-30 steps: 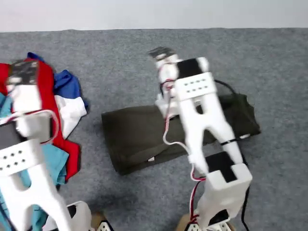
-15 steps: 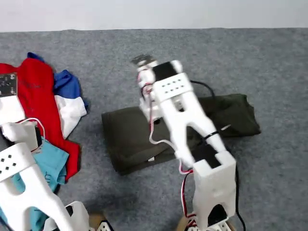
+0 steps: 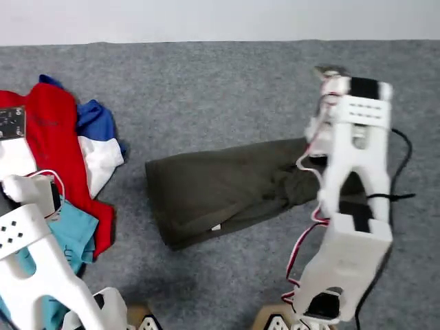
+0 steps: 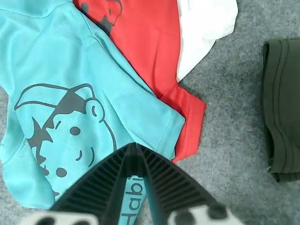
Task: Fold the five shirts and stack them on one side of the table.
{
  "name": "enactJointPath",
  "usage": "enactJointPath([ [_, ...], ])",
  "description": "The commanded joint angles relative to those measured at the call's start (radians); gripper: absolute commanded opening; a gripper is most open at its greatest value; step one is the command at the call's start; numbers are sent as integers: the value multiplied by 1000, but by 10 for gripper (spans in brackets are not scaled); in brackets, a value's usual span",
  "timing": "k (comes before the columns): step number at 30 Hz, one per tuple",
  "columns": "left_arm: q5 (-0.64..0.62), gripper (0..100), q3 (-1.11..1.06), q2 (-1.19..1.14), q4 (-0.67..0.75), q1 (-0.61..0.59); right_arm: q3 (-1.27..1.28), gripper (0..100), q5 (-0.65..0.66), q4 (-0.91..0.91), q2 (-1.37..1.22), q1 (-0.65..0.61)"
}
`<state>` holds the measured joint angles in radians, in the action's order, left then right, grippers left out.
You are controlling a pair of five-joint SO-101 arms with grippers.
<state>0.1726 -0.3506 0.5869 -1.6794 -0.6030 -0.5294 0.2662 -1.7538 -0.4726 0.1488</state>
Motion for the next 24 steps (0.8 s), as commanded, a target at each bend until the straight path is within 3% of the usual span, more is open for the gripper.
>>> enactJointPath([
  [1, -8, 2, 5, 28, -8, -6, 17, 10, 78, -35, 8, 76],
  [7, -3, 2, 5, 28, -8, -6, 20, 10, 144, -30, -47, 134],
  [15, 0, 2, 5, 28, -5, -6, 14, 10, 144, 71, -176, 179],
  [24, 0, 2, 5, 26, -3, -3, 12, 10, 147, 38, -228, 252],
])
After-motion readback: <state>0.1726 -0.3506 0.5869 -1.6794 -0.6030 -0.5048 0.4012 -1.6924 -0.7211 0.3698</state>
